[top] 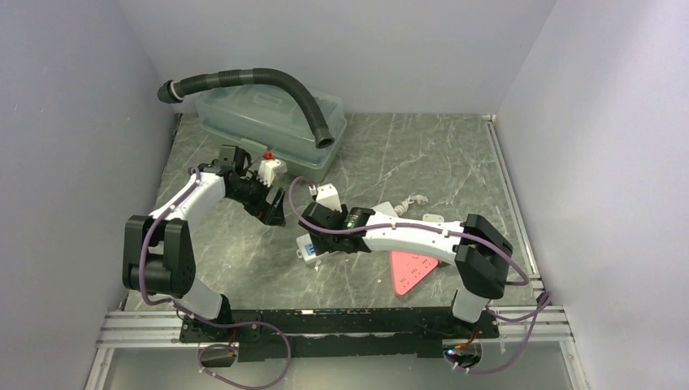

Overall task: Insert the plug
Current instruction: Insert the plug into the socket.

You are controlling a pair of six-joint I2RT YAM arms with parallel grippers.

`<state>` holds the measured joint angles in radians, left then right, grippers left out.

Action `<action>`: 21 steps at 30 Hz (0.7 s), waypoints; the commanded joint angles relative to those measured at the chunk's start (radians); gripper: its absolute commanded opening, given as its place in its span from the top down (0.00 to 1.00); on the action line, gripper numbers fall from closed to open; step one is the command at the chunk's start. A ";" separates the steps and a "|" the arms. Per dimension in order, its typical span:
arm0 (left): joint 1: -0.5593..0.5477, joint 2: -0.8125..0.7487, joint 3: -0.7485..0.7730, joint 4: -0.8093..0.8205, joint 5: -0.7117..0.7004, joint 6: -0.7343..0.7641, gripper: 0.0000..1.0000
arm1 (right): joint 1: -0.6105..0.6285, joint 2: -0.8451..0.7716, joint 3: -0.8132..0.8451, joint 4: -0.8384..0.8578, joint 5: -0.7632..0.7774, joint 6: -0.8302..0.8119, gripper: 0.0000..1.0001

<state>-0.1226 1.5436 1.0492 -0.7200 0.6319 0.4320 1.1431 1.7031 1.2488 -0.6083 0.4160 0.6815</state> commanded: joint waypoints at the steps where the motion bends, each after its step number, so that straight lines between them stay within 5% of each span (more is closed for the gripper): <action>1: 0.006 -0.033 0.006 0.007 0.006 0.002 0.00 | 0.007 -0.002 -0.003 0.039 0.023 0.009 1.00; 21: 0.019 -0.037 0.005 0.007 0.015 -0.001 0.00 | 0.023 0.010 0.006 -0.054 0.070 0.001 1.00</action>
<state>-0.1097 1.5394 1.0492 -0.7200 0.6308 0.4316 1.1606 1.7077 1.2476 -0.6155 0.4423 0.6853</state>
